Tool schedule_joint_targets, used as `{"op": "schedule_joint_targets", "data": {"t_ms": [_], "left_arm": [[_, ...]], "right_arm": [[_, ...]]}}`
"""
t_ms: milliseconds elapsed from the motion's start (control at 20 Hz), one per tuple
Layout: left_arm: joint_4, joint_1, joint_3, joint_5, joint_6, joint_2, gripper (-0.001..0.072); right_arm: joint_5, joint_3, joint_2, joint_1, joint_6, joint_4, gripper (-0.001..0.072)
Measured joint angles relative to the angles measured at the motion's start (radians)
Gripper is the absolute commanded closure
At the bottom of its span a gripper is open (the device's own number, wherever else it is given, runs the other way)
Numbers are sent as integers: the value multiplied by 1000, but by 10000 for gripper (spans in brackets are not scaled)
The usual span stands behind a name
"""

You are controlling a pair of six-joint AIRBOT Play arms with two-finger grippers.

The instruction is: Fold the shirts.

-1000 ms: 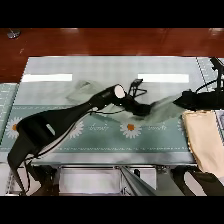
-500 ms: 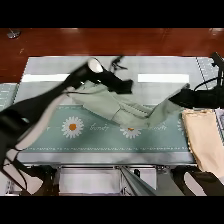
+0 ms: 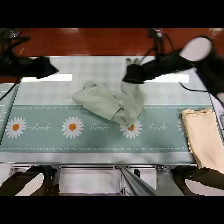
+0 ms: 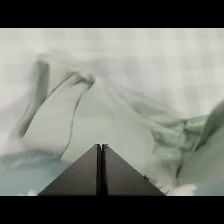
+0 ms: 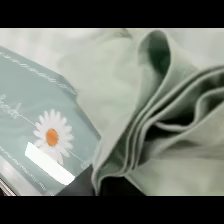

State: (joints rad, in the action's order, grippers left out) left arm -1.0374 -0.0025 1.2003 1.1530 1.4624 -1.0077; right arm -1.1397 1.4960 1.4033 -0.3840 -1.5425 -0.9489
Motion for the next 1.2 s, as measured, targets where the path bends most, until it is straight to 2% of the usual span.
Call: {"op": "schedule_joint_targets", "data": {"t_ms": [200, 350, 400, 450, 500, 700, 850, 950, 1050, 1150, 1200], "left_arm": [[1, 17, -289, -19, -1, 286, 673], [14, 21, -438, -25, 10, 393, 672], [19, 21, -475, -36, 12, 410, 673], [26, 21, -510, -57, 12, 422, 673], [27, 21, -541, -77, 12, 427, 672], [34, 22, -615, -195, 24, 404, 672], [35, 22, -632, -233, 29, 370, 672], [35, 22, -637, -241, 31, 356, 673], [35, 22, -640, -248, 31, 348, 672], [35, 18, -648, -249, 31, 344, 673], [35, 16, -655, -251, 31, 343, 673]], "right_arm": [[7, 307, 305, -116, -42, 3, 691], [15, 465, 483, -164, -64, 45, 688], [24, 493, 528, -175, -68, 67, 554], [34, 515, 571, -185, -74, 91, 251], [48, 530, 606, -192, -74, 119, 83], [31, 560, 673, -162, -48, 224, 82], [-112, 567, 615, -41, -34, 247, 82], [-256, 556, 522, 68, -21, 182, 81], [-352, 469, 377, 171, -9, 22, 81], [-348, 277, 209, 246, -15, -107, 81], [-282, 133, 113, 277, -34, -150, 81]]}}
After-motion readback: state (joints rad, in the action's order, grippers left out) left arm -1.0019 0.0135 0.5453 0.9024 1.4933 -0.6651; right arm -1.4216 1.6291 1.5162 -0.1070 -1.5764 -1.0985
